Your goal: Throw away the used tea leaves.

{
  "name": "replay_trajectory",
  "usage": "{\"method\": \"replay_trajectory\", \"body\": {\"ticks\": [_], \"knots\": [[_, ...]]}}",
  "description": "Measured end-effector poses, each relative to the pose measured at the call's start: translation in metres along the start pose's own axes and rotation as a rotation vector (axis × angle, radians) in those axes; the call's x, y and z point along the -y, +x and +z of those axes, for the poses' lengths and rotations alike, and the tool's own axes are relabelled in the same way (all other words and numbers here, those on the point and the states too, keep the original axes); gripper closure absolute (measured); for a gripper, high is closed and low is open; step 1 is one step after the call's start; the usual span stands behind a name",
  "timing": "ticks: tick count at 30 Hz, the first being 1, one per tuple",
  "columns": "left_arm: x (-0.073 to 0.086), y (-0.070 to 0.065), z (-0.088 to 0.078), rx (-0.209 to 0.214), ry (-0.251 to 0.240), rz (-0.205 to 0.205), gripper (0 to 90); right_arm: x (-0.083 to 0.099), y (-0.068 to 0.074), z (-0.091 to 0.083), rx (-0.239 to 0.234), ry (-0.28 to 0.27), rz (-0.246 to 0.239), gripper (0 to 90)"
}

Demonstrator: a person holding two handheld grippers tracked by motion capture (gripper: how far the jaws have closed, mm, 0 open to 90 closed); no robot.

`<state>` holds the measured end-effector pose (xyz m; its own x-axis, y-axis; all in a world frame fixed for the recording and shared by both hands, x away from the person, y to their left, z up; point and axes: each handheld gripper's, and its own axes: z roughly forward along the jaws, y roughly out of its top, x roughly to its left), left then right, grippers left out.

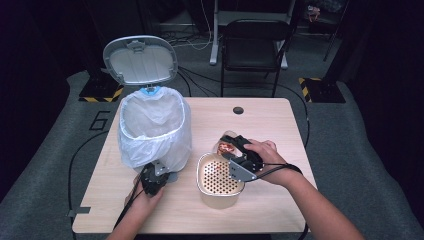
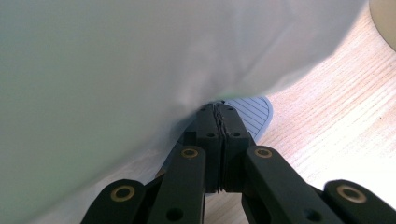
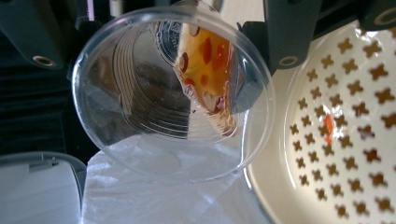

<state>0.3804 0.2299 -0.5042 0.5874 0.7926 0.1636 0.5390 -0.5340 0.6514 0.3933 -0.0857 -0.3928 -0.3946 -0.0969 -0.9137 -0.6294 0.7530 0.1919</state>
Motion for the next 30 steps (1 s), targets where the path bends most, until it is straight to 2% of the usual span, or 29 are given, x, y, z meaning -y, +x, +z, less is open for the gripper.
{"method": "replay_trajectory", "body": {"ticks": [6, 9, 10, 11, 12, 13, 15, 16, 18, 20, 21, 22, 23, 25, 26, 30], "knots": [[0.0, 0.0, 0.0, 0.0, -0.001, 0.0, 88.5, -0.007, 0.008, 0.003, 0.0, 0.063, -0.196, 40.5], [0.0, 0.001, 0.0, 0.003, -0.002, 0.02, 88.5, -0.011, 0.015, 0.005, -0.003, 0.083, -0.287, 40.6], [0.0, 0.0, 0.0, 0.0, -0.004, 0.007, 88.5, -0.013, 0.017, 0.005, 0.002, 0.096, -0.342, 40.6], [0.0, -0.002, 0.002, 0.007, -0.032, -0.022, 88.5, -0.015, 0.019, 0.005, 0.012, 0.112, -0.398, 40.6], [0.0, 0.0, 0.0, 0.005, -0.004, -0.003, 88.5, -0.017, 0.021, 0.005, 0.034, 0.118, -0.457, 40.6], [0.0, 0.0, 0.0, 0.005, -0.004, -0.003, 88.5, -0.017, 0.021, 0.005, 0.034, 0.118, -0.457, 40.6], [0.0, 0.0, 0.0, 0.001, -0.001, 0.0, 88.5, -0.019, 0.025, 0.005, 0.076, 0.138, -0.56, 40.7], [0.0, 0.0, 0.0, 0.0, -0.001, 0.0, 88.5, -0.019, 0.025, 0.005, 0.076, 0.138, -0.56, 40.7], [0.0, 0.0, 0.0, 0.0, -0.001, 0.0, 88.5, -0.02, 0.03, 0.005, 0.122, 0.162, -0.627, 40.8], [0.0, 0.0, 0.0, 0.0, -0.001, 0.0, 88.5, -0.018, 0.032, 0.005, 0.154, 0.165, -0.647, 40.7], [0.0, 0.0, 0.0, 0.0, -0.001, 0.0, 88.5, -0.018, 0.033, 0.006, 0.123, 0.17, -0.679, 40.7], [0.0, 0.0, 0.0, 0.0, 0.0, 0.0, 88.5, -0.018, 0.033, 0.006, 0.123, 0.17, -0.679, 40.7], [0.0, 0.0, 0.0, 0.0, 0.0, 0.0, 88.5, -0.018, 0.035, 0.005, 0.174, 0.173, -0.691, 40.7], [0.0, 0.0, 0.0, 0.0, 0.0, 0.001, 88.5, -0.017, 0.037, 0.006, 0.186, 0.164, -0.701, 40.6], [0.0, 0.0, 0.0, 0.0, 0.0, 0.001, 88.5, -0.015, 0.04, 0.007, 0.221, 0.138, -0.669, 40.6], [0.0, 0.0, 0.0, 0.0, 0.001, 0.003, 88.5, -0.014, 0.044, 0.005, 0.207, 0.158, -0.704, 40.6]]}}
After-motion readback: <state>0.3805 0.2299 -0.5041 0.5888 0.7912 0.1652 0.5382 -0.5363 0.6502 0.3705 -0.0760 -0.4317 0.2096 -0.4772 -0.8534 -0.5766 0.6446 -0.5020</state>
